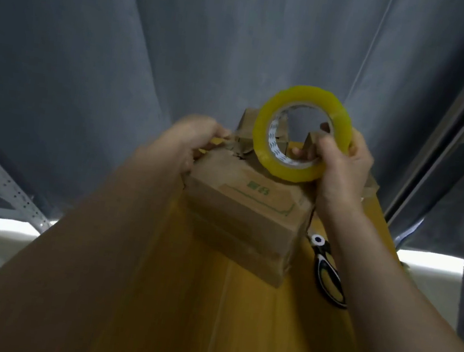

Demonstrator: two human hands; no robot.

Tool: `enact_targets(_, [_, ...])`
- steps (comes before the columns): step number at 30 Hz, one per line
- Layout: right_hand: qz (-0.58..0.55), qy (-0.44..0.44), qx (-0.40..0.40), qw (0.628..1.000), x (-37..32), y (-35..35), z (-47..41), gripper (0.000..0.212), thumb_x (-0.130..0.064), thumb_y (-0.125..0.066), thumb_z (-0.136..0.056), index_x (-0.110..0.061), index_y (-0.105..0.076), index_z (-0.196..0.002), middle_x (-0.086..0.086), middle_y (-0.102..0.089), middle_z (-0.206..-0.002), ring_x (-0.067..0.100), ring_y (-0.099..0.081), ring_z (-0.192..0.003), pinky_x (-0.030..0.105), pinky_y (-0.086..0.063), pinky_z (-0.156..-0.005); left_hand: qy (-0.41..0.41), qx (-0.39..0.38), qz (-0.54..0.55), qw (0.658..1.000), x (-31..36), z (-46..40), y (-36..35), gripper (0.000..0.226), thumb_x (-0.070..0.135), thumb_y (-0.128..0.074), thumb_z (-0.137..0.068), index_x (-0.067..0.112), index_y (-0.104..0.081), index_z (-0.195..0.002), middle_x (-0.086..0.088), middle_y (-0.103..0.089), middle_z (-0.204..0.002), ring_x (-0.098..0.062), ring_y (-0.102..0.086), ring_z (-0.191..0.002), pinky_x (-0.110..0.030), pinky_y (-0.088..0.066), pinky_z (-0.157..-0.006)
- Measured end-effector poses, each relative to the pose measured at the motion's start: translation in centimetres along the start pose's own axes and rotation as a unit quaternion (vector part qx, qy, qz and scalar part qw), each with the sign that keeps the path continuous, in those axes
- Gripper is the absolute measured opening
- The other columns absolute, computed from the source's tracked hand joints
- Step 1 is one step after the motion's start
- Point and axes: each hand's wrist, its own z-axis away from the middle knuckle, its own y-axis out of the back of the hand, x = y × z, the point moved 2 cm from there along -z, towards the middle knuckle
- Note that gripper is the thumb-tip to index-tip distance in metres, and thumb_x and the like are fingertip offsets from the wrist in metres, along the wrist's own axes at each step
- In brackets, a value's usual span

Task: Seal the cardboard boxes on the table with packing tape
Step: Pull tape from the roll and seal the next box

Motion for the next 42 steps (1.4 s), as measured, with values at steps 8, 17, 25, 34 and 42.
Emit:
enact_targets(8, [0.199,-0.044,-0.152,0.967,-1.4,0.3,-0.4,0.046,-0.002,-0.080,-0.067,-0.023,-0.063,-0.104,0.001,-0.071,-0.093,0.013,-0.069,-0.081,0.032,-0.060,-0.077,0.037,0.115,0.291,0.949,-4.6,6.0,-1.1,0.004,0.014,-0.065,-0.091,0.016,-0.064,-0.094,0.001,-0.060,-0.079,-0.014,-0.059,-0.064,-0.022,-0.048,-0.043])
enact_targets(17, [0.203,-0.001,-0.117,0.972,-4.2,-0.1,1.0,0.023,-0.012,-0.064,-0.089,-0.033,-0.056,-0.093,-0.005,-0.066,-0.090,0.014,-0.065,-0.089,0.048,-0.053,-0.090,0.016,0.178,0.391,0.903,-4.6,6.9,-1.6,0.011,0.019,-0.075,-0.084,0.020,-0.066,-0.077,0.007,-0.071,-0.089,0.000,-0.058,-0.066,-0.020,-0.050,-0.086])
enact_targets(25, [0.324,0.066,-0.117,0.937,-5.8,1.2,0.8,0.024,-0.012,-0.065,-0.088,-0.024,-0.051,-0.104,-0.001,-0.059,-0.095,0.021,-0.060,-0.094,0.033,-0.048,-0.074,0.060,0.168,0.359,0.916,-4.3,5.1,0.0,0.013,0.022,-0.070,-0.088,0.012,-0.070,-0.097,0.003,-0.073,-0.097,-0.004,-0.066,-0.093,-0.023,-0.049,-0.082])
enact_targets(34, [0.280,-0.039,-0.030,0.959,-3.9,1.5,0.8,0.018,-0.016,-0.070,-0.084,-0.014,-0.067,-0.101,0.008,-0.069,-0.101,0.025,-0.065,-0.096,0.047,-0.053,-0.090,0.108,0.105,0.352,0.924,-4.9,4.3,0.1,0.025,0.031,-0.075,-0.082,0.021,-0.061,-0.065,0.013,-0.053,-0.047,-0.003,-0.041,-0.054,-0.021,-0.037,-0.064])
enact_targets(42, [0.251,0.024,0.016,0.967,-3.5,0.2,-0.2,0.015,-0.020,-0.061,-0.090,-0.024,-0.052,-0.101,-0.003,-0.061,-0.092,0.019,-0.060,-0.092,0.033,-0.049,-0.081,0.108,0.103,0.371,0.916,-5.1,2.8,-0.1,0.024,0.031,-0.074,-0.084,0.021,-0.060,-0.067,0.012,-0.057,-0.065,-0.002,-0.043,-0.054,-0.021,-0.036,-0.056])
